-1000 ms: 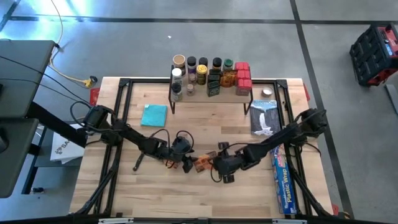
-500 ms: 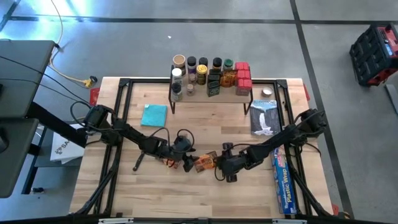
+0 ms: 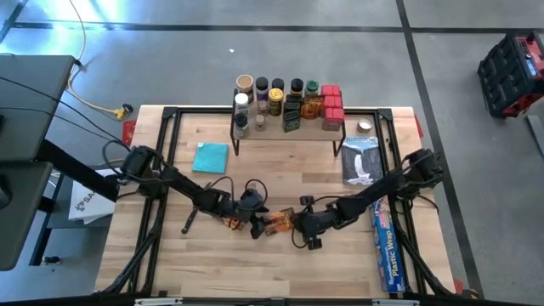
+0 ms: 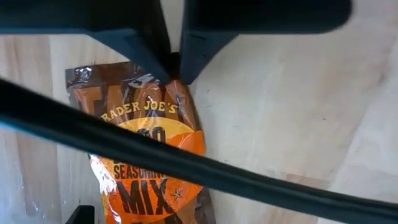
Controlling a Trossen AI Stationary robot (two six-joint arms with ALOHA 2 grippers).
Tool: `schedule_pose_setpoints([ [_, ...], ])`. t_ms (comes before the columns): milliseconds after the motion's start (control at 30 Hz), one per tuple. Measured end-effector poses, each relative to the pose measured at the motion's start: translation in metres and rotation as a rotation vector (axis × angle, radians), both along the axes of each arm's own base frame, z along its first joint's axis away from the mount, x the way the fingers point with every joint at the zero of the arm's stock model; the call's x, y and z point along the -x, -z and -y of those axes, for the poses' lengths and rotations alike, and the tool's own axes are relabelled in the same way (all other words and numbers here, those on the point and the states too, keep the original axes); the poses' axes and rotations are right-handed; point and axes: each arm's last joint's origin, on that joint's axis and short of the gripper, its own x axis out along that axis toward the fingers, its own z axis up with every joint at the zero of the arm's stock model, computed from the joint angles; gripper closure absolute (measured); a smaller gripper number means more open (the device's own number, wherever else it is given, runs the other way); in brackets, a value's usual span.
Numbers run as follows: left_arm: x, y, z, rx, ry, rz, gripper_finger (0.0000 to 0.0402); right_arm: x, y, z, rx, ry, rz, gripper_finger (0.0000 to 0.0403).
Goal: Shelf spices
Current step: Put the orange seasoning bag on the shelf aligned with the other orange seasoning bag
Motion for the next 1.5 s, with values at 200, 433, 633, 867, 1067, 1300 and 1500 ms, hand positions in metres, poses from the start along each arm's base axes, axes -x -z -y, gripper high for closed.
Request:
schedule_pose_setpoints([
  [200,0.001,-0.023,0.0,-0.02,0.041,0.06,0.0165,-0.001,-0.006,-0.007,0.159,-0.019,0.021,0.0393],
  [433,0.003,-0.047,-0.007,-0.087,0.03,0.125,0.0165,-0.015,-0.048,-0.034,0.619,-0.16,0.053,0.0401],
  [633,0.007,-0.048,-0.02,-0.146,-0.039,0.088,0.0165,-0.019,-0.079,-0.057,0.989,-0.278,0.053,0.0402],
  [867,0.022,-0.039,-0.024,-0.105,0.06,0.251,0.0165,-0.015,-0.089,-0.077,1.204,-0.48,0.034,0.0402],
  [1067,0.034,-0.033,-0.03,-0.109,0.137,0.428,0.0165,-0.014,-0.091,-0.087,1.234,-0.543,0.068,0.0402],
  [1300,0.016,-0.031,-0.027,-0.087,0.294,0.504,0.0145,-0.02,-0.097,-0.089,1.26,-0.57,0.116,0.0403],
  [1500,0.002,-0.031,-0.021,-0.133,0.373,0.542,0.0141,-0.021,-0.097,-0.088,1.268,-0.568,0.111,0.0403],
])
